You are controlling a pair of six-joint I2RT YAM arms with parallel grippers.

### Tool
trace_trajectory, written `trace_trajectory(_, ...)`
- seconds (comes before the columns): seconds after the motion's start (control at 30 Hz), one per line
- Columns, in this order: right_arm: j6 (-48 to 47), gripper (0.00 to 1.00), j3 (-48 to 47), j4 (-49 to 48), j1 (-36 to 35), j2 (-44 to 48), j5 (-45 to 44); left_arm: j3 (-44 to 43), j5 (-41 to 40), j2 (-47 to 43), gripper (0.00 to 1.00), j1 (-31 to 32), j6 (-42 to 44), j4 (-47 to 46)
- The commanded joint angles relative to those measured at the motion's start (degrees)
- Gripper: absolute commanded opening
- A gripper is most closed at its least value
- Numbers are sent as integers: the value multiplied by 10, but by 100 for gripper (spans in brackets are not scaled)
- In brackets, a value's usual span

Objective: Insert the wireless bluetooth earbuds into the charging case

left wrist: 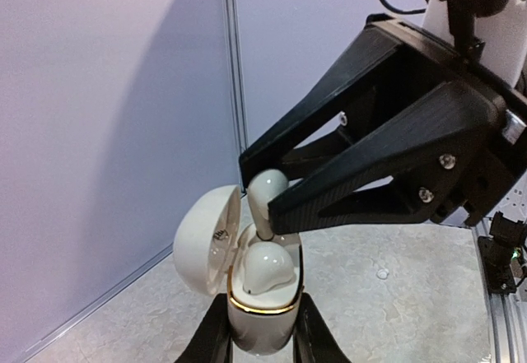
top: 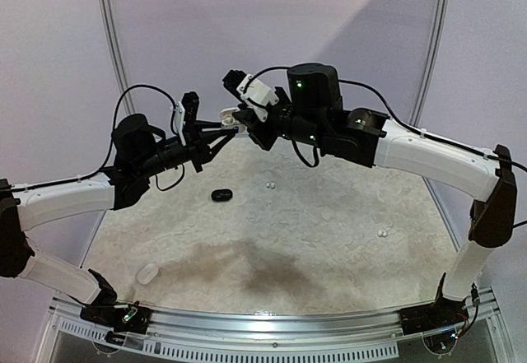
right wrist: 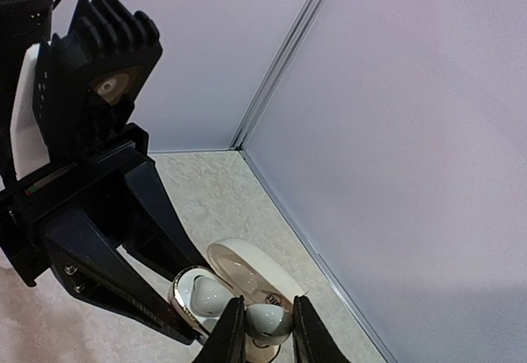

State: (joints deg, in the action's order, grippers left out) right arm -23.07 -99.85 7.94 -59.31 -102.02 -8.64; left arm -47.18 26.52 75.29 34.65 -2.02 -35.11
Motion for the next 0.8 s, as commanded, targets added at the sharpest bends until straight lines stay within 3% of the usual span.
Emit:
trace_trajectory(0.0,-1,19,-8,46,-1,-20,7,-1,12,-4,0,7,7,-40)
trace_trajectory(0.47,0,23,-8,45,-1,-19,0,-3,9,-3,0,6,2,-38)
trace_trajectory(0.77,15,32,-10,41,0,-12,-14,-5,7,-2,0,6,-1,-35)
